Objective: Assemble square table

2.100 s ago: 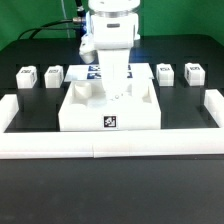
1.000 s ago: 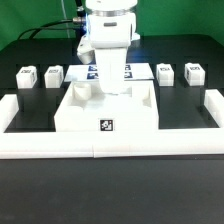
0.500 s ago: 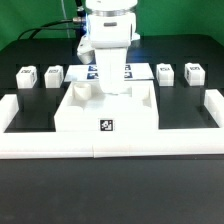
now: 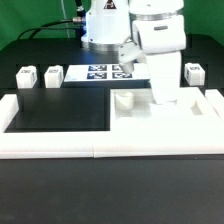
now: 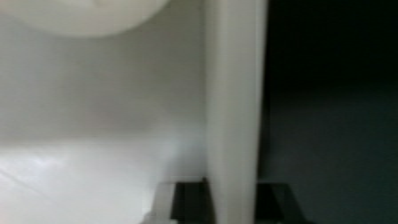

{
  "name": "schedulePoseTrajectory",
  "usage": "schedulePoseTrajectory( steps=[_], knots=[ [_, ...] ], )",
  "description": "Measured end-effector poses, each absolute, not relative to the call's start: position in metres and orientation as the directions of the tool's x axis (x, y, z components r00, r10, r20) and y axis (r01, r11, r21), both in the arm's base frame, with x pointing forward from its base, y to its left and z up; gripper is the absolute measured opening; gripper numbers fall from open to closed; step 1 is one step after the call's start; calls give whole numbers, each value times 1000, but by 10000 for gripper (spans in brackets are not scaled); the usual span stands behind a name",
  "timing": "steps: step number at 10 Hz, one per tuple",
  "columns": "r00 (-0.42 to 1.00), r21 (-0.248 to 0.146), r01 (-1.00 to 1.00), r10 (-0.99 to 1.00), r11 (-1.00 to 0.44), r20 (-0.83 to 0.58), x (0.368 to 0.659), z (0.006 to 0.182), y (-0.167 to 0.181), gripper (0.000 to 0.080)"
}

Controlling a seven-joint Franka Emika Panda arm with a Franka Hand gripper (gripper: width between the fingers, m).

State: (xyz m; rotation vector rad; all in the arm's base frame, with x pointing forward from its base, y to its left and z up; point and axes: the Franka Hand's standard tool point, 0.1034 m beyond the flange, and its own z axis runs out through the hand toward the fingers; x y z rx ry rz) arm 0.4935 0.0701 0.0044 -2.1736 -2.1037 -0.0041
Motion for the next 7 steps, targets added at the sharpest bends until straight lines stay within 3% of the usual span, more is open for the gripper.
schedulePoseTrajectory(
  steps=[4,5,6,7],
  knots=[
    [38,-97,995,996,-31,78,494,5,77,70],
    [38,-94,995,996,-31,78,495,6,77,281],
    [39,-91,995,996,-31,79,495,7,77,281],
    [39,-87,996,996,-32,79,497,7,77,456]
  ],
)
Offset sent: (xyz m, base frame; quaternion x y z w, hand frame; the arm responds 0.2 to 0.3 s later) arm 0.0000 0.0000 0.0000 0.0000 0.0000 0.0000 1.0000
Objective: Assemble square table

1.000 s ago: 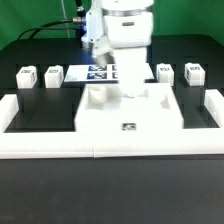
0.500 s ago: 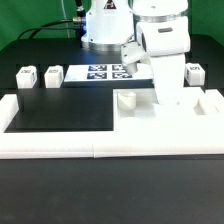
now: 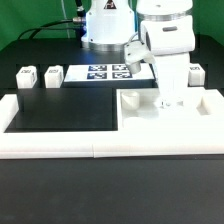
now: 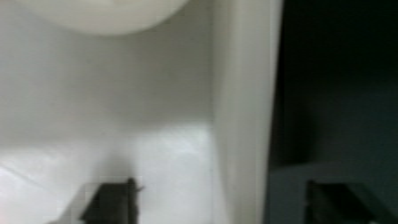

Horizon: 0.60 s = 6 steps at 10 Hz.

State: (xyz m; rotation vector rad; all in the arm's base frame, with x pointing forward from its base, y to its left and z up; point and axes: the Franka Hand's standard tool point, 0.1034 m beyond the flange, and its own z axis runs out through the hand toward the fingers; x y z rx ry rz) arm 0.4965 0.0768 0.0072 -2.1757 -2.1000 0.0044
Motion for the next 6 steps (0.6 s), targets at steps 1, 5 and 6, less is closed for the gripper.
schedulePoseTrajectory(
  steps=[1,5,6],
  knots=[
    [39,-83,996,996,-32,80,497,7,77,613],
    [39,-81,996,996,-32,81,498,8,77,646],
    [39,-81,996,996,-32,81,498,8,77,649]
  ],
)
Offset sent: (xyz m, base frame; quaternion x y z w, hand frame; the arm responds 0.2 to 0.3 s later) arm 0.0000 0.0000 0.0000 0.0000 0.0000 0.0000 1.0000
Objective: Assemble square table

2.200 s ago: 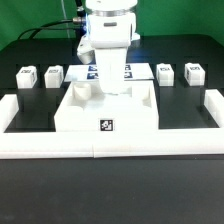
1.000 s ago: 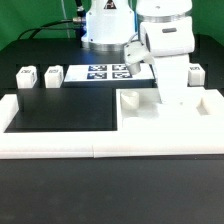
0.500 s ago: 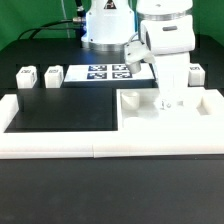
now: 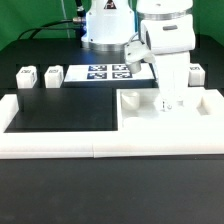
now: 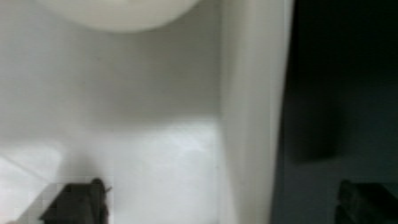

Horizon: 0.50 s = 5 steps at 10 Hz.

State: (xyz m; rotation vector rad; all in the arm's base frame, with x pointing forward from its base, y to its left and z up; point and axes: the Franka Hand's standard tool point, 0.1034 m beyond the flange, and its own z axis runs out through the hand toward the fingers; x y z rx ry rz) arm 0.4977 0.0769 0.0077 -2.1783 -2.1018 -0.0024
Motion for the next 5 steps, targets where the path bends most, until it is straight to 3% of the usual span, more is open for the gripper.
schedulePoseTrajectory(
  steps=[4,5],
  knots=[
    [55,-82,995,995,-49,78,498,9,77,649],
    [112,-71,992,992,-108,56,495,27,81,649]
  ],
)
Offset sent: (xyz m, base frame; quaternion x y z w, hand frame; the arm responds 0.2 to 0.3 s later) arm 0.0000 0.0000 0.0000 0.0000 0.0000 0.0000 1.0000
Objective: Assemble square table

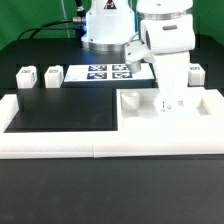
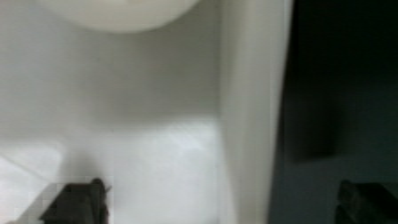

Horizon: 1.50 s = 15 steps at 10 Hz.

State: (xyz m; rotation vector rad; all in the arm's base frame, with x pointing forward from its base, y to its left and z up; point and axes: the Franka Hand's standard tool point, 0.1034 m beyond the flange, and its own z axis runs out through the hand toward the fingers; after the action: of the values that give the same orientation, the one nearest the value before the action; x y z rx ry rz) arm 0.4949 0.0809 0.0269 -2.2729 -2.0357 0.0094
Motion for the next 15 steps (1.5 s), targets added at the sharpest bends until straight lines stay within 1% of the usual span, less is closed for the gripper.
schedulePoseTrajectory(
  steps=[2,3,4,5,6,7,8,10,11,13,14,15],
  knots=[
    [247,-63,967,968,-245,31,483,48,95,649],
    [382,-54,923,924,-381,19,475,60,116,649],
    [484,-52,874,875,-483,14,472,64,130,649],
    [559,-51,828,829,-558,10,470,65,142,649],
    [606,-51,795,795,-605,10,470,64,144,649],
    [640,-55,768,768,-638,26,474,60,133,649],
    [722,-58,692,692,-720,20,474,60,135,649],
    [819,-66,573,573,-817,10,471,60,140,649],
    [890,-68,453,455,-889,-14,462,58,145,649],
    [969,-77,236,241,-969,-56,448,56,162,649],
    [985,-81,162,166,-984,-49,443,54,172,649],
    [988,-87,144,149,-986,-46,437,50,174,649]
  ],
)
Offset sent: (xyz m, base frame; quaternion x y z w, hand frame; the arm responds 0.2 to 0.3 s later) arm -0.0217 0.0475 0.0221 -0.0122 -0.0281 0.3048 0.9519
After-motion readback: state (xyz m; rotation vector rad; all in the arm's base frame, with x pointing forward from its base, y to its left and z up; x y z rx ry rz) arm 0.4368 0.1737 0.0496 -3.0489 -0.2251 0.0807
